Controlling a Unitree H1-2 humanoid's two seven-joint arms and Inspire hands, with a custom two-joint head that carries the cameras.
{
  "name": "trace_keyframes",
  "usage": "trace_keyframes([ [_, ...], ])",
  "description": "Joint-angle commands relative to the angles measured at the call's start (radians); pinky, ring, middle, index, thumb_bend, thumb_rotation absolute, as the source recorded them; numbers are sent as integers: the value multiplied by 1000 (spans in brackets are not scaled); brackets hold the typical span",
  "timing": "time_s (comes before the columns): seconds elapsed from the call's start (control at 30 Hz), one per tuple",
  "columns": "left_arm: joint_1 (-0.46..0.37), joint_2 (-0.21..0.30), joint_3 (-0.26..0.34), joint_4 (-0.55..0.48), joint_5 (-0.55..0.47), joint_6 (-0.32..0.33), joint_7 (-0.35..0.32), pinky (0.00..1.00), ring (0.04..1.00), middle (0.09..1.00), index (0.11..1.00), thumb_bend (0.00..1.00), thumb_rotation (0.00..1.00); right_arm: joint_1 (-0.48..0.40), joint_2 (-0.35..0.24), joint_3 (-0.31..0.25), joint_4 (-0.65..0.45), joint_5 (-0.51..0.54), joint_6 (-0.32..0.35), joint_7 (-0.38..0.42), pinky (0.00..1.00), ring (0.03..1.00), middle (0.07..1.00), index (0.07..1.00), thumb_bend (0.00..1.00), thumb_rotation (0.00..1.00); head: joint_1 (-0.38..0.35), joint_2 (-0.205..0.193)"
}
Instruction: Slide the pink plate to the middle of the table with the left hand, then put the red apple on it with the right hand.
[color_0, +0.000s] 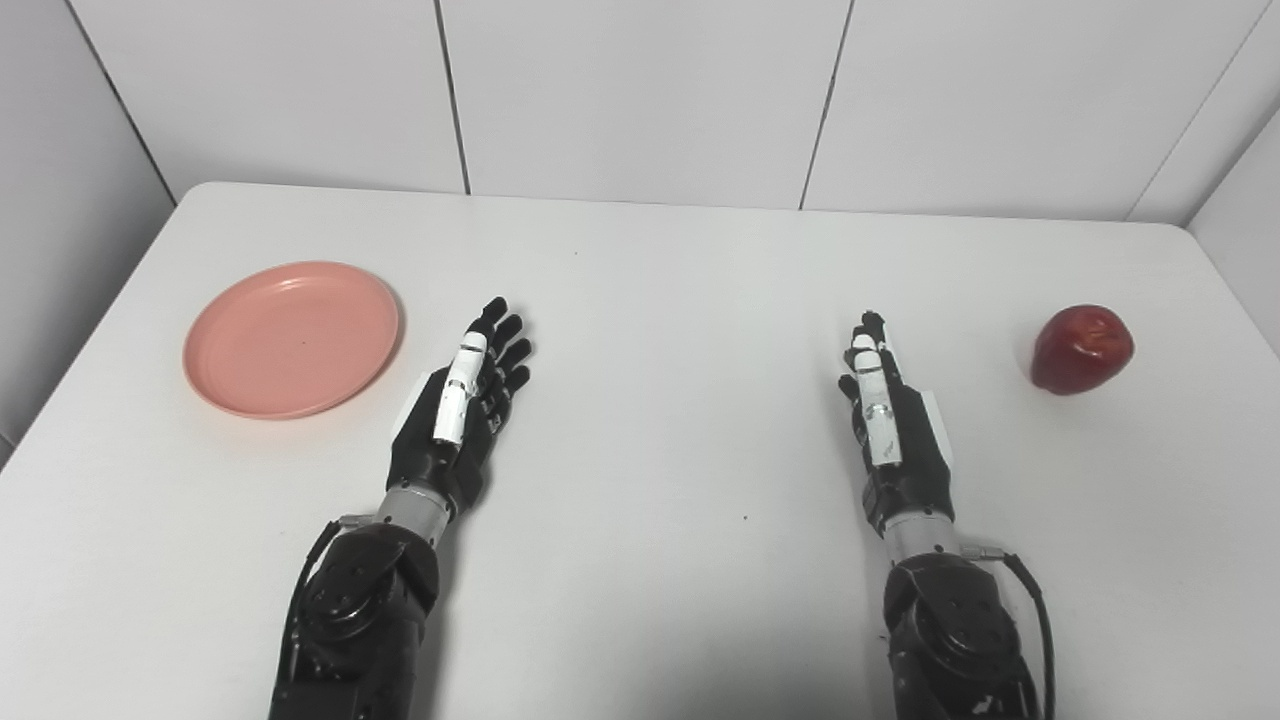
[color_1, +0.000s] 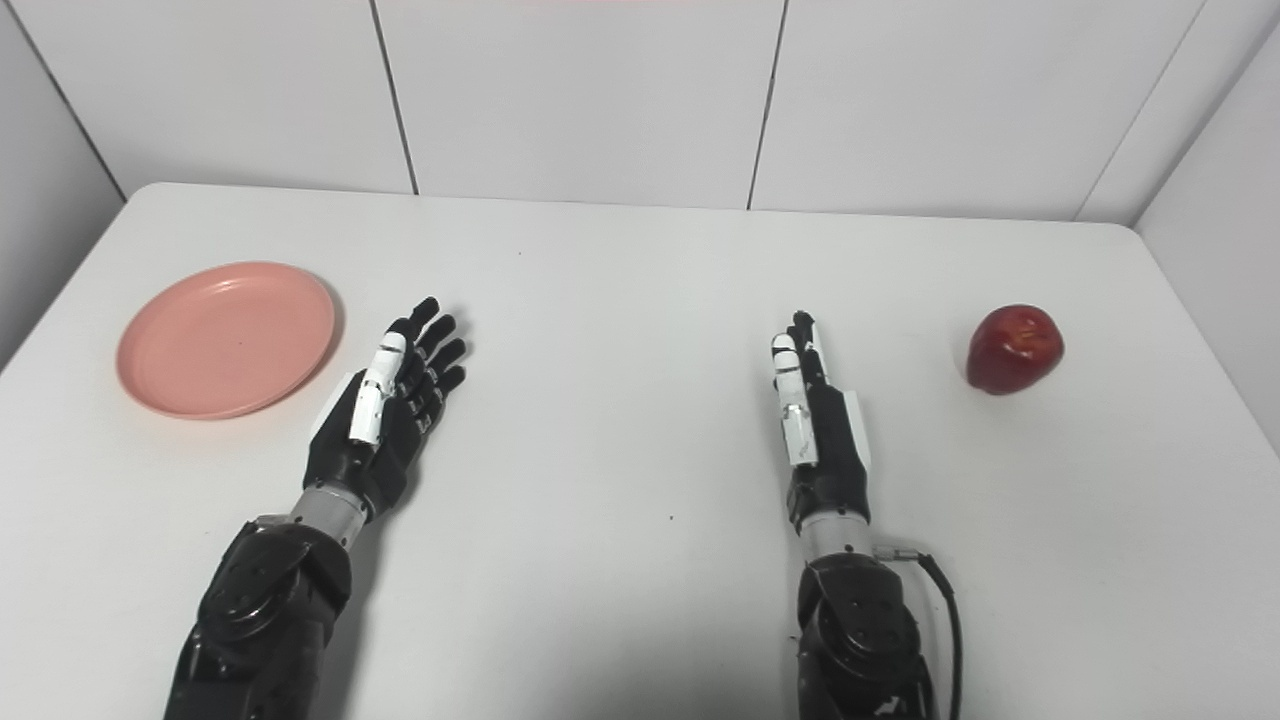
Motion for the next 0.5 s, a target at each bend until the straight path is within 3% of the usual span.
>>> trace_keyframes([
  [0.0, -15, -11, -12, -29, 5, -10, 3, 986, 977, 985, 971, 348, 1000, -23, -9, -5, -7, 1, -65, 4, 1000, 994, 1000, 1000, 149, 1000, 30, -12],
  [0.23, -14, -32, -33, -15, 13, -23, 15, 986, 973, 981, 969, 340, 1000, -14, -35, -15, -2, 40, -88, 31, 1000, 993, 1000, 1000, 130, 1000, 111, -37],
  [0.47, -12, -59, -66, 6, 46, -41, 29, 955, 953, 962, 947, 350, 1000, -6, -69, -35, 51, 92, -207, 73, 1000, 977, 991, 999, 145, 1000, 253, -103],
])
